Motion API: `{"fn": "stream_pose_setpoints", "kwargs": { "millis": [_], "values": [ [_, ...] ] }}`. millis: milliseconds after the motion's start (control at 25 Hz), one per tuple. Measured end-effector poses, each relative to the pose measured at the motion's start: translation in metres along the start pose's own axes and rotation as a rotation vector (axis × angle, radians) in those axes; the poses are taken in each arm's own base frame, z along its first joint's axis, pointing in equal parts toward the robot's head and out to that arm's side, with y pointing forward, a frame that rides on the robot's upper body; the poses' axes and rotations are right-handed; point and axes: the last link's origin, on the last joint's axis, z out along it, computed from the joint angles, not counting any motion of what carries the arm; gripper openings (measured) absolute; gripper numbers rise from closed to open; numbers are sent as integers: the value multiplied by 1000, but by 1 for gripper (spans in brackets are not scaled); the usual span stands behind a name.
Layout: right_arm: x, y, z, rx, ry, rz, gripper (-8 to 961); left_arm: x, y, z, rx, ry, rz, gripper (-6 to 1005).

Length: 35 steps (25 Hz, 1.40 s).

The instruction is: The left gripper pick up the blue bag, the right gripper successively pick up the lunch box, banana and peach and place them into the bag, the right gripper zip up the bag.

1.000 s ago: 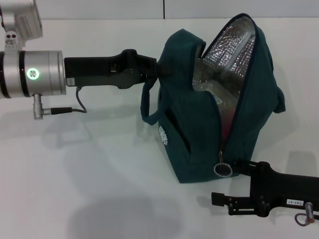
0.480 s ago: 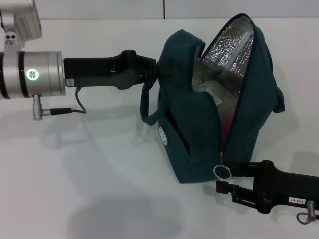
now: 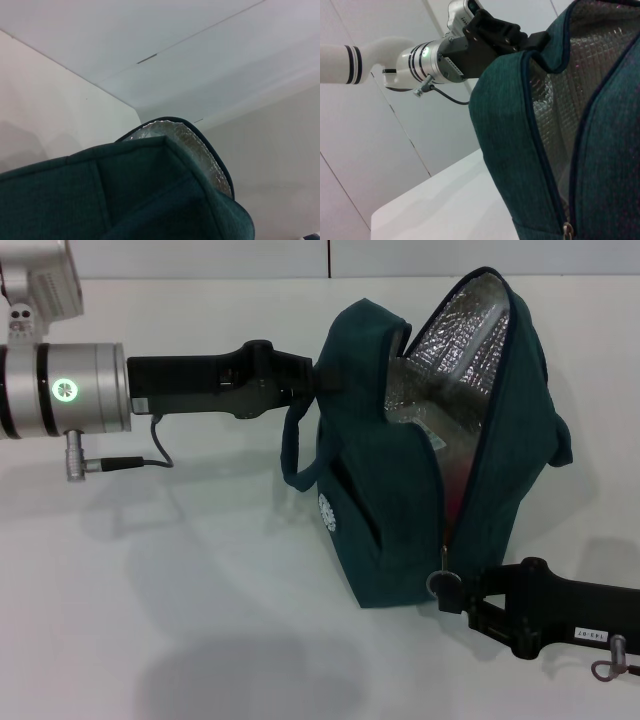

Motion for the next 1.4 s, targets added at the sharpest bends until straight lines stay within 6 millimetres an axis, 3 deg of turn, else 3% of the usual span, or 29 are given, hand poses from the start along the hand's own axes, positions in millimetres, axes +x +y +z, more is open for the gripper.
{"fn": "stream_pose_setpoints", "kwargs": {
  "millis": [560, 1000, 1400],
  "values": [
    [1, 1, -3, 9, -13, 6, 6, -1, -1, -1, 1, 5, -1, 52],
    [-2, 11, -28, 40, -177, 42, 6, -2, -2, -2, 2, 6, -3, 53],
    [-21, 12, -25, 25, -290, -11, 7, -5, -3, -2, -6, 25, 40, 54]
  ]
}}
